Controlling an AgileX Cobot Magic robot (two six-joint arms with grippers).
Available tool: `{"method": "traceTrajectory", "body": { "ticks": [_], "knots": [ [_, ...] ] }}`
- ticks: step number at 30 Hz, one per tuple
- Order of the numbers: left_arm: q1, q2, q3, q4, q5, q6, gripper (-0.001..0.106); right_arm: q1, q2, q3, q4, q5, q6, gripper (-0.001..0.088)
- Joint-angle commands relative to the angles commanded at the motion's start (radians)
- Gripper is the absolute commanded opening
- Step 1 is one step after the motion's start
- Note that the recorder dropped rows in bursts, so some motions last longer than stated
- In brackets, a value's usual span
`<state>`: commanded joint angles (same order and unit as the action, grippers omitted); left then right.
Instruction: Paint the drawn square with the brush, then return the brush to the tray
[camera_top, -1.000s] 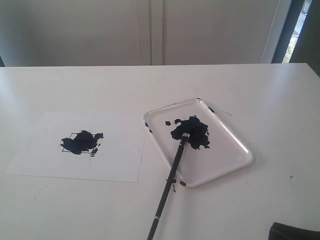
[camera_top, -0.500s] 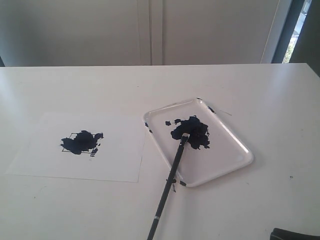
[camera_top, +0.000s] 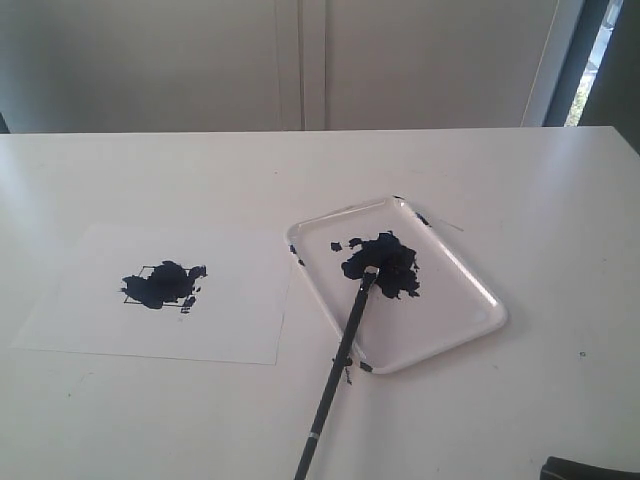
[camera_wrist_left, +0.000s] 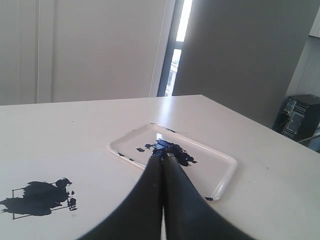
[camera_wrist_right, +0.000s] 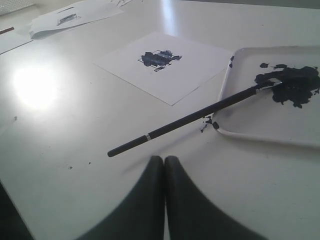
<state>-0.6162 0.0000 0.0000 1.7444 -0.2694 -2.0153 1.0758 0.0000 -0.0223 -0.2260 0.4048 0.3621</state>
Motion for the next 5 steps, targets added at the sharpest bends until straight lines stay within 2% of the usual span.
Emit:
{"method": "traceTrajectory", "body": {
  "ticks": [5],
  "knots": [
    [0.000, 0.000, 0.000, 0.000, 0.000, 0.000, 0.000, 0.000, 0.000, 0.000, 0.000, 0.000, 0.000, 0.0000]
  ]
}}
